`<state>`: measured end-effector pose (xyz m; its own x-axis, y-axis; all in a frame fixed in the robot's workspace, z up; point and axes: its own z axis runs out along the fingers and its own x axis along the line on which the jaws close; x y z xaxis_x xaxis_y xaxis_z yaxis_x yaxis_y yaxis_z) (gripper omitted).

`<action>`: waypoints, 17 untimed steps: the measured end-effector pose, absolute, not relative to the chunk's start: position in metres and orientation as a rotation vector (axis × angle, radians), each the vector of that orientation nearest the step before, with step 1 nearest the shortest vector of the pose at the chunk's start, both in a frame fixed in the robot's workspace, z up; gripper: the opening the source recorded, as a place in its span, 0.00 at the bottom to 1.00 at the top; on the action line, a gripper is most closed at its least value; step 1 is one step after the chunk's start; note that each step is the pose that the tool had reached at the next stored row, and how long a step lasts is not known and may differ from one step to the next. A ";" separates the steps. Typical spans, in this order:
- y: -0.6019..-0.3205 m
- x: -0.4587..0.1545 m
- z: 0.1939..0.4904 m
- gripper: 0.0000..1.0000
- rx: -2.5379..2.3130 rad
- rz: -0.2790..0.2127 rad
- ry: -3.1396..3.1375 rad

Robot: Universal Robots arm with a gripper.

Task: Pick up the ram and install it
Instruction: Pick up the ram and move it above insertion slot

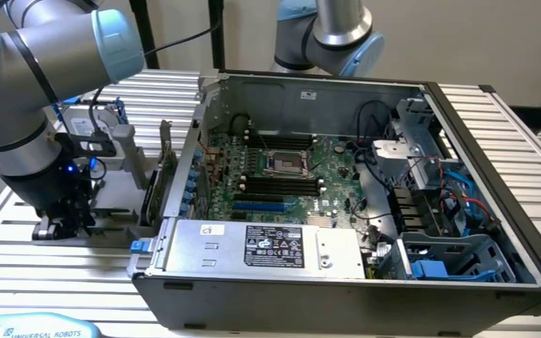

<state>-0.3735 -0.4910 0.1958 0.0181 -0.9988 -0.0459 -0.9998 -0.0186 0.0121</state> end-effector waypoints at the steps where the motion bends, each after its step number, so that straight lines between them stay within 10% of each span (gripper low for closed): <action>1: -0.491 -0.374 0.196 0.27 -2.224 0.064 2.184; 17: -0.491 -0.374 0.196 0.13 -2.224 0.065 2.184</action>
<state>-0.3738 -0.4910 0.1958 0.0181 -0.9988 -0.0462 -0.9998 -0.0186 0.0121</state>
